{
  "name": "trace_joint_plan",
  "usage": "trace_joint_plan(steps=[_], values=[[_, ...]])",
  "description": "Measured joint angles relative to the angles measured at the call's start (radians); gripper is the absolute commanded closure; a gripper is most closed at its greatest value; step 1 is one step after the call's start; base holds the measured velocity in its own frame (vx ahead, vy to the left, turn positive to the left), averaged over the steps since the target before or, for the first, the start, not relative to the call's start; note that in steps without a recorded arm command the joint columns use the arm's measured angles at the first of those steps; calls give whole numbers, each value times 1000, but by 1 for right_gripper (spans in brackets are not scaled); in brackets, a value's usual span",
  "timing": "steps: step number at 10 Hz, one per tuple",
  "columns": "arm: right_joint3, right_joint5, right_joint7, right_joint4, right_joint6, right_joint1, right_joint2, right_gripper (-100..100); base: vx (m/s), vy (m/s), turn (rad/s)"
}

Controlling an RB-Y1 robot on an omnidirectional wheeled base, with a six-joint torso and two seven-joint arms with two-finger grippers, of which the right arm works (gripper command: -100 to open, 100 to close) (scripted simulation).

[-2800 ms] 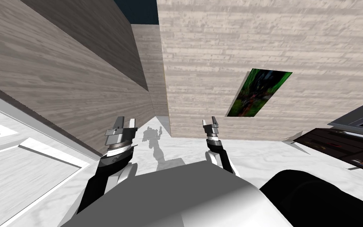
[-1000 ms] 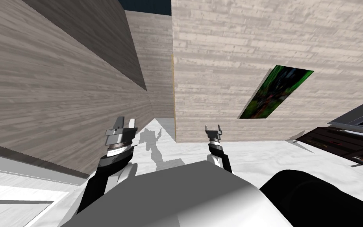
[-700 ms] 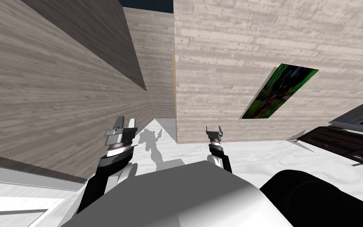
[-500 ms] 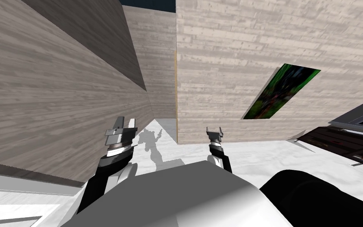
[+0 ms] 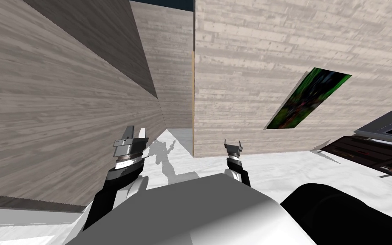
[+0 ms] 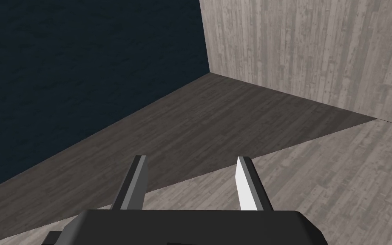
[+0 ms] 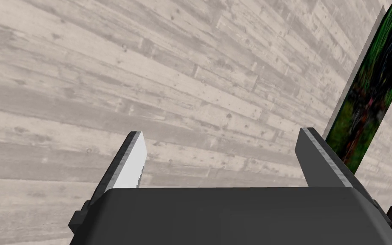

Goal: Push the door open

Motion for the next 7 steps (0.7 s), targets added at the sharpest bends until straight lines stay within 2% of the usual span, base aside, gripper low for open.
trace_joint_plan(steps=[3, 5, 7], values=[[-10, -66, -31, 19, -6, 6, 0, -100, 121, 112, -29], [-9, -101, -54, 43, -21, 9, 0, -100, 81, 97, -21], [-18, -146, -74, 72, -27, -1, -2, -100, 104, 114, -32]])
